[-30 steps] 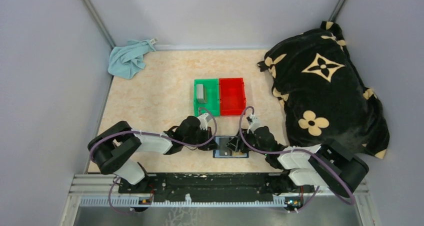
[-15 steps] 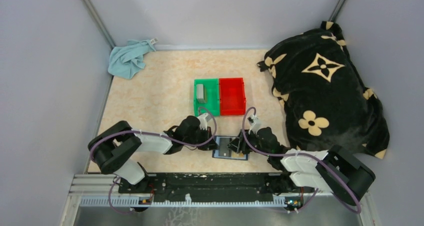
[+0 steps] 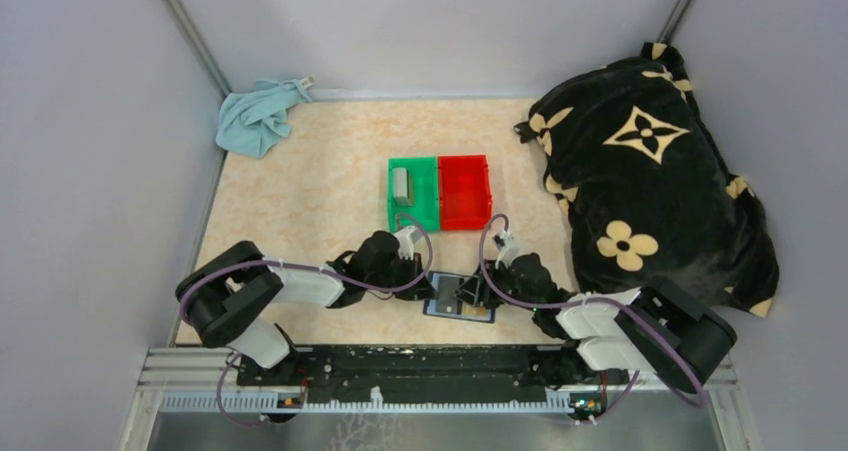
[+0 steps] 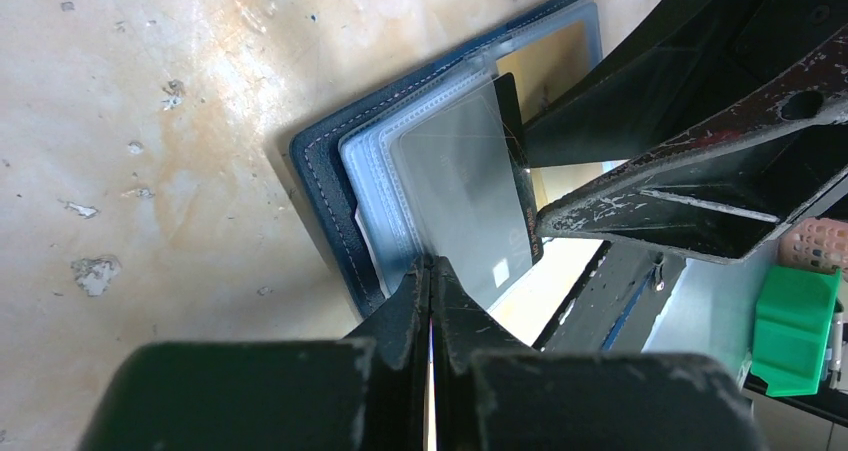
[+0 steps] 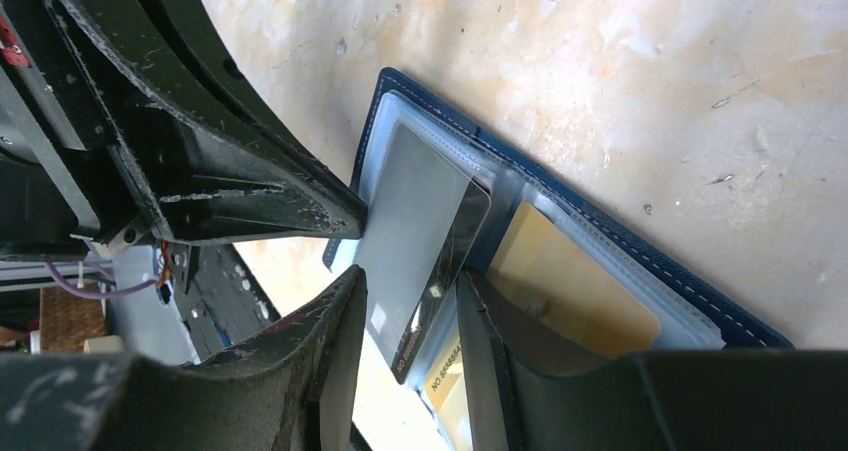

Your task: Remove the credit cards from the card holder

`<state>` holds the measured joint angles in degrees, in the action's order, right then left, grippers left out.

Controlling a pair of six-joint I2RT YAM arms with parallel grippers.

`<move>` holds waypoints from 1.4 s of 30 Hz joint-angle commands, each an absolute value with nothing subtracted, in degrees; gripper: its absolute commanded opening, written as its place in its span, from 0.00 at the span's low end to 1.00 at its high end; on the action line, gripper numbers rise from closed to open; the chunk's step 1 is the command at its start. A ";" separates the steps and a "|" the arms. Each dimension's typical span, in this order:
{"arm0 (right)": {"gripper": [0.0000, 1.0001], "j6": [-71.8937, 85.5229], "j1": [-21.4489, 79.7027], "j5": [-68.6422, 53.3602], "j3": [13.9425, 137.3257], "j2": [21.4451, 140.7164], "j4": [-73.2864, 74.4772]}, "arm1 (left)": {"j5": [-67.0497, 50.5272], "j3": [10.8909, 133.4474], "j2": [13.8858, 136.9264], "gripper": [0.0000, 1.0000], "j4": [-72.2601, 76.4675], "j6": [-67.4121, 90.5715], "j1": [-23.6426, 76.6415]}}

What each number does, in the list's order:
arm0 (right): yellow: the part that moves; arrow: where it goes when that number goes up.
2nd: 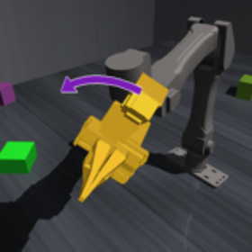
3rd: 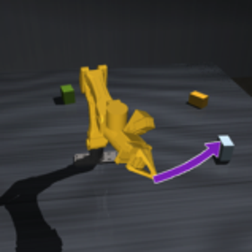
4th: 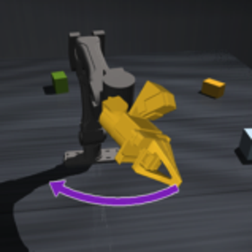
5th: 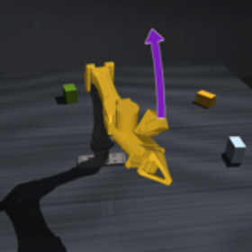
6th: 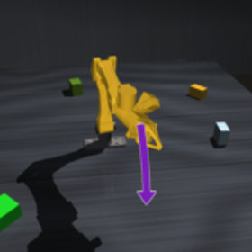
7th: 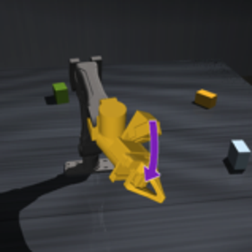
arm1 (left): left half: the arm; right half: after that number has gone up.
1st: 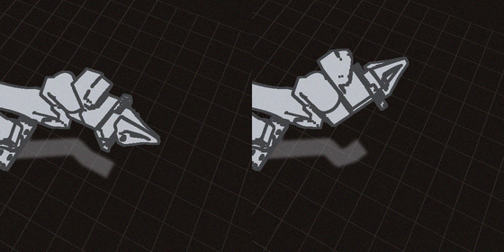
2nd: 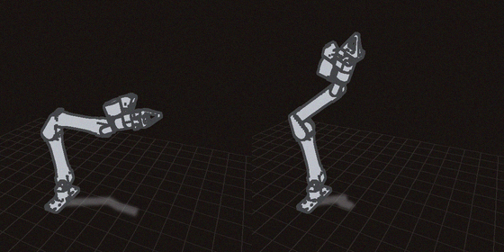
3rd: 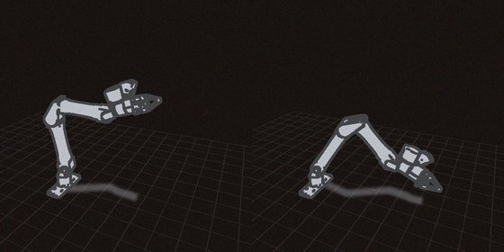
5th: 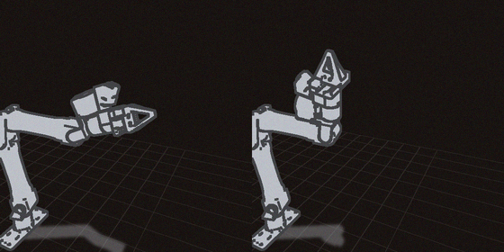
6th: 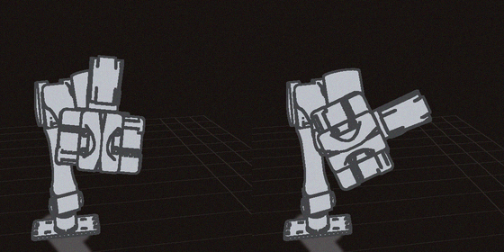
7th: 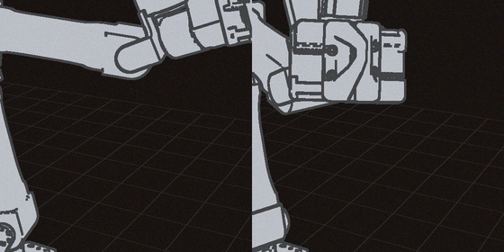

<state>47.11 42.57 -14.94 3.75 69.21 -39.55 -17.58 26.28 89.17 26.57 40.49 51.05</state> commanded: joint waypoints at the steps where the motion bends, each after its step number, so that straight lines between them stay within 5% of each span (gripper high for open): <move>1: 0.38 48.77 44.68 -25.56 6.57 72.44 -49.25 | -16.41 25.59 91.04 0.01 26.28 40.07 51.39; 42: 0.37 49.12 45.00 -25.53 7.95 76.32 -51.82 | -13.16 24.21 76.77 0.00 17.41 37.96 51.34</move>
<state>48.58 44.25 -23.97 5.43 74.63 -45.54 -14.09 25.74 77.95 17.96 38.70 51.13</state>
